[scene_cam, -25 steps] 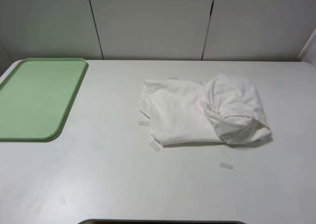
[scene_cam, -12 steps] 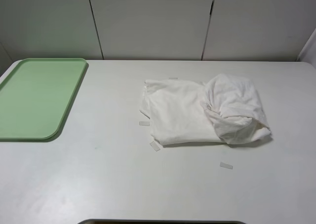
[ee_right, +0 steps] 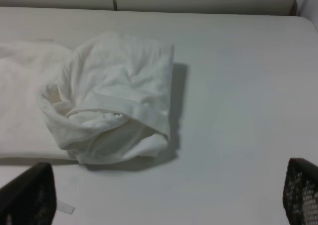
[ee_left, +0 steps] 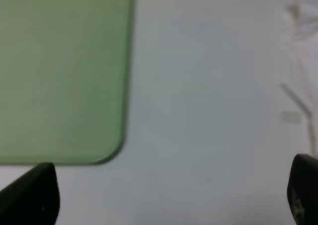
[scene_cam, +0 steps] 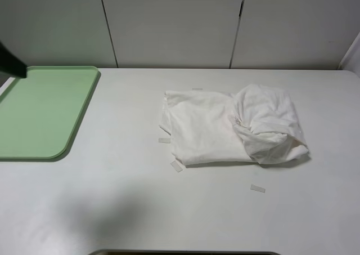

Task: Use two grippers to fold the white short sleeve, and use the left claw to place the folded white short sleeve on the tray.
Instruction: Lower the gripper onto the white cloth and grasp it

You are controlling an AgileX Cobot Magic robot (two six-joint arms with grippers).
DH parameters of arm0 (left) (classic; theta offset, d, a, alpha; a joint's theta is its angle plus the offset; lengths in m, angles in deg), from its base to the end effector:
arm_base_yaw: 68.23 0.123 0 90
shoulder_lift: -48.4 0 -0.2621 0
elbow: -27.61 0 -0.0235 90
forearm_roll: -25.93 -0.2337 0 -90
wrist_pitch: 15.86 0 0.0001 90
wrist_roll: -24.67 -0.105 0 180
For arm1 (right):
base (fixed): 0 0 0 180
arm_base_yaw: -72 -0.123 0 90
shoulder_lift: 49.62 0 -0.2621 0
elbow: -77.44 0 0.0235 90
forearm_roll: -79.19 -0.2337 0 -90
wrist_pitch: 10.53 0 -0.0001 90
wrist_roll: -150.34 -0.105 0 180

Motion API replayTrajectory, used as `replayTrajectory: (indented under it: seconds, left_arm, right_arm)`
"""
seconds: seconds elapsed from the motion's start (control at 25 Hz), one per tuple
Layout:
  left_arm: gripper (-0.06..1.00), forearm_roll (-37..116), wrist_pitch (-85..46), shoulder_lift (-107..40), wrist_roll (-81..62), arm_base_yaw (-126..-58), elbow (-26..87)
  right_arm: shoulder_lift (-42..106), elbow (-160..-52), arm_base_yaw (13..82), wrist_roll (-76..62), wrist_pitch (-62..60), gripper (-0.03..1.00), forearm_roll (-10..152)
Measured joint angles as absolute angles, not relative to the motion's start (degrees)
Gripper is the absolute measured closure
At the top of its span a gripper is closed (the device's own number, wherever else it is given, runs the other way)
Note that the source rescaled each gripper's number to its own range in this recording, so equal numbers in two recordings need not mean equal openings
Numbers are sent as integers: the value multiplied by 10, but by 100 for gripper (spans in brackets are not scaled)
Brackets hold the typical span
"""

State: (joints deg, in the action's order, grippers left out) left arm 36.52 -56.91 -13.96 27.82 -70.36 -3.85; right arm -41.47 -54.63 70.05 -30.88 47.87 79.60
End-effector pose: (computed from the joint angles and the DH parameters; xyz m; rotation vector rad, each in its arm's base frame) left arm 0.1870 -0.0196 0.2901 -0.1257 2.3493 -0.2561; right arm 0.0169 -0.0001 0.2665 -0.0126 1.9981 0.0271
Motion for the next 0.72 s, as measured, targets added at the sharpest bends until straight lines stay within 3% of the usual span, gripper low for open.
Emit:
replayTrajectory:
  seconds: [0.24, 0.56, 0.72]
  left_arm:
    - [4, 521, -487, -336, 152, -730, 11]
    - [4, 547, -373, -544, 126, -863, 63]
    - [4, 560, -342, -603, 126, -899, 83]
  right_arm:
    - [-415, -546, 700, -309, 479, -3, 796]
    - [-415, -546, 700, -309, 479, -3, 796]
    - [-415, -546, 700, -309, 479, -3, 796]
